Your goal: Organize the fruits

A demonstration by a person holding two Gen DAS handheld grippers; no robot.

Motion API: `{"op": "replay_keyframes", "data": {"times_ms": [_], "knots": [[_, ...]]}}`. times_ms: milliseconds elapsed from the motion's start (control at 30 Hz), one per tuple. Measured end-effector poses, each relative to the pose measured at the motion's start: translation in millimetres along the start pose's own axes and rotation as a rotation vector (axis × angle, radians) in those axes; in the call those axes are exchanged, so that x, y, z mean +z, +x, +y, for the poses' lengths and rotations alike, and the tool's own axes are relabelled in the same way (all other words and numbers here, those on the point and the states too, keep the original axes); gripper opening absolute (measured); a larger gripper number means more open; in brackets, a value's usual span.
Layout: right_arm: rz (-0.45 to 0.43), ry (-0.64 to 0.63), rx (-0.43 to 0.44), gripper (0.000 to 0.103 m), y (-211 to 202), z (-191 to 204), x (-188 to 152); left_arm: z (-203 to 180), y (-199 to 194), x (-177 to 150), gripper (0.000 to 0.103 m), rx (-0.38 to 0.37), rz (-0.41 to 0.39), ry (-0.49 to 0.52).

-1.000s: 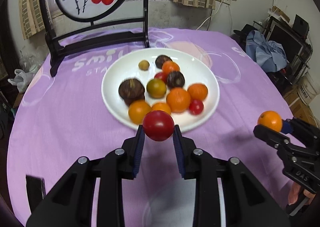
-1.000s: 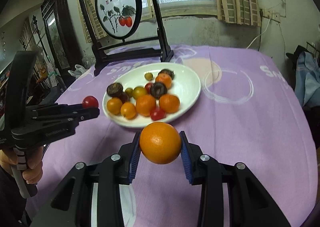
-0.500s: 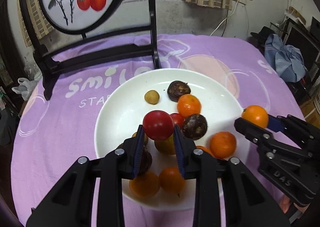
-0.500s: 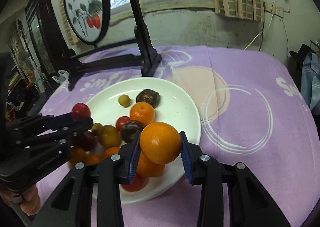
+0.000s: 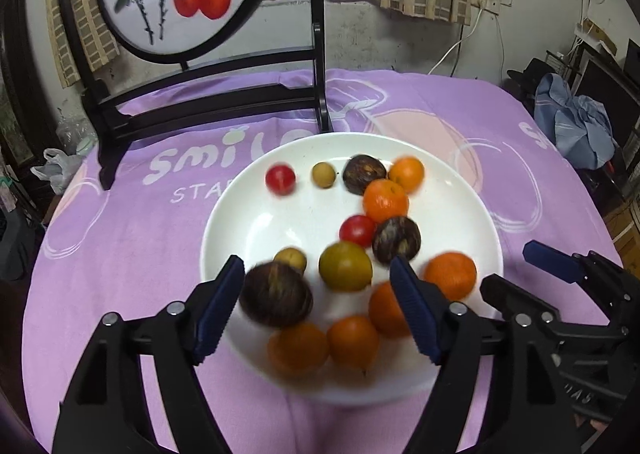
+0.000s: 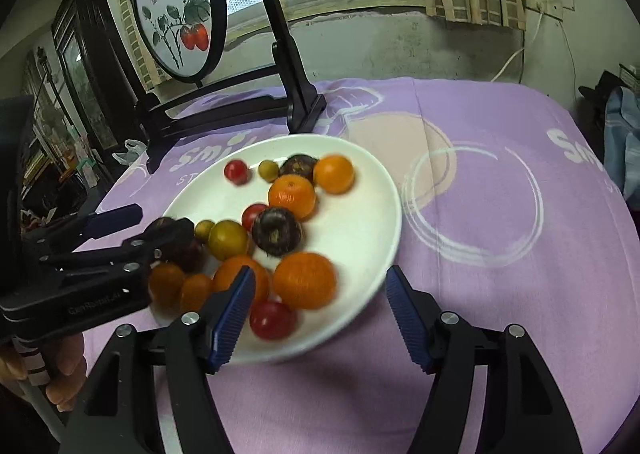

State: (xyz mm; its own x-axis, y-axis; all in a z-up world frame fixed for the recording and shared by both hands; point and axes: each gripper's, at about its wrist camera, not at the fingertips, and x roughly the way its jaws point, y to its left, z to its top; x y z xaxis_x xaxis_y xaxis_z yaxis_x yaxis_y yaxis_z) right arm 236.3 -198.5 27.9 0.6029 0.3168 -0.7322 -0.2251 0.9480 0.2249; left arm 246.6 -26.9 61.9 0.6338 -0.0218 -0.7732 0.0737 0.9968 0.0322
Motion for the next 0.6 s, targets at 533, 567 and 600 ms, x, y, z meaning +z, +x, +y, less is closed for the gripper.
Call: {"op": "replay_keyframes", "data": {"times_ms": [533, 567, 600], "knots": [[0.014, -0.073, -0.085, 0.09, -64.2, 28.0, -93.7, 3.7, -68.2, -97.1, 0.083, -0.004, -0.016, -0.061], [0.01, -0.074, -0.084, 0.091, -67.6, 29.6, -97.8, 3.2, -73.5, -103.1, 0.085, -0.003, -0.026, -0.057], [0.005, -0.079, -0.089, 0.092, -72.7, 32.8, -104.2, 2.0, -77.1, -107.0, 0.086, 0.0, -0.032, -0.051]]}}
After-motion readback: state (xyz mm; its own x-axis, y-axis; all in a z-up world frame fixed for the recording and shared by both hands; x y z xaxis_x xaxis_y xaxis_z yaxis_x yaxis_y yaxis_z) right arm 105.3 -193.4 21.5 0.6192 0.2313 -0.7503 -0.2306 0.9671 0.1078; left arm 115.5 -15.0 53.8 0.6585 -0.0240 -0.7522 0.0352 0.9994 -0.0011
